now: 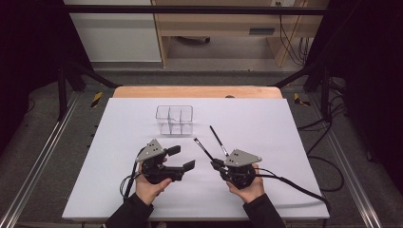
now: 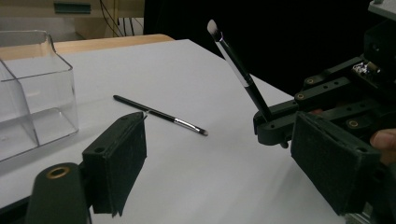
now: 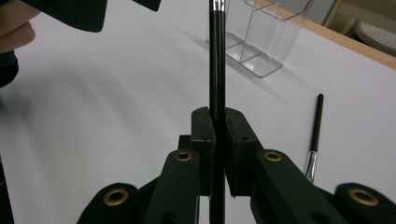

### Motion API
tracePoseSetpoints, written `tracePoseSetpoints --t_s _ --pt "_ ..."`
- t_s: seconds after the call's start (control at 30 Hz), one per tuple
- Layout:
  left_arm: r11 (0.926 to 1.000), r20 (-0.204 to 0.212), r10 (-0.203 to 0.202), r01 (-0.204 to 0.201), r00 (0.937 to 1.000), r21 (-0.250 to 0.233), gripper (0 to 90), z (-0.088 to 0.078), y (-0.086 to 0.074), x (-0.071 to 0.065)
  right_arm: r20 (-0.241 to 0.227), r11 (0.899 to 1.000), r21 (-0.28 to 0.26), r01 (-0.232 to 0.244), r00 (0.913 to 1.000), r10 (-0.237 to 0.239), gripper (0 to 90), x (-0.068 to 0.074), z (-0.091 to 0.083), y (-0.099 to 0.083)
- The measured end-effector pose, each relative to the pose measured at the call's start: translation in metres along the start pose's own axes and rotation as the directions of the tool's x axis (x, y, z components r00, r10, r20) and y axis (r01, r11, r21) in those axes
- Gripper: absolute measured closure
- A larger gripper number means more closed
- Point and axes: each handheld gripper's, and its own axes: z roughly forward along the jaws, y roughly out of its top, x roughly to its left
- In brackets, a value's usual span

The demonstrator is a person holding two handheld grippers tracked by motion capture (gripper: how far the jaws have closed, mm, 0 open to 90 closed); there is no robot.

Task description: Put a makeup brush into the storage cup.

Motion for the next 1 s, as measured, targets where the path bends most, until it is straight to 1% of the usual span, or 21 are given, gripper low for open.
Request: tracePoseSetpoints --t_s 0.13,0.3,0.37,0.47,0.77,1.0 --pt "0.9999 0.006 -0.005 0.005 1.0000 -0.013 18.6 0.004 0.003 -0.002 -0.001 1.000 -0.004 -0.003 1.0000 0.003 83.9 0.000 0.000 0.000" --pt "0.9999 0.010 -0.005 0.006 0.9999 -0.014 19.3 0.009 0.004 -0.004 -0.003 1.000 -0.008 -0.008 1.0000 0.008 83.9 0.001 0.000 0.000" --pt "0.9998 0.022 -0.013 0.014 0.9997 -0.016 20.0 0.011 0.005 -0.004 -0.003 1.000 -0.010 -0.010 0.9999 0.010 83.9 0.001 0.001 0.000" --pt "0.9998 0.023 -0.013 0.013 0.9997 -0.016 21.0 0.013 0.006 -0.005 -0.002 1.000 -0.011 -0.011 0.9999 0.011 83.9 0.001 0.001 0.000" --pt "0.9986 0.051 -0.042 0.044 0.9978 -0.028 25.2 0.025 0.008 -0.009 -0.005 1.000 -0.021 -0.020 0.9998 0.020 84.0 0.002 0.001 0.000" --pt "0.9975 0.059 -0.058 0.060 0.9966 -0.037 31.2 0.032 0.007 -0.012 -0.009 0.999 -0.025 -0.025 0.9996 0.025 83.9 0.003 0.001 0.000"
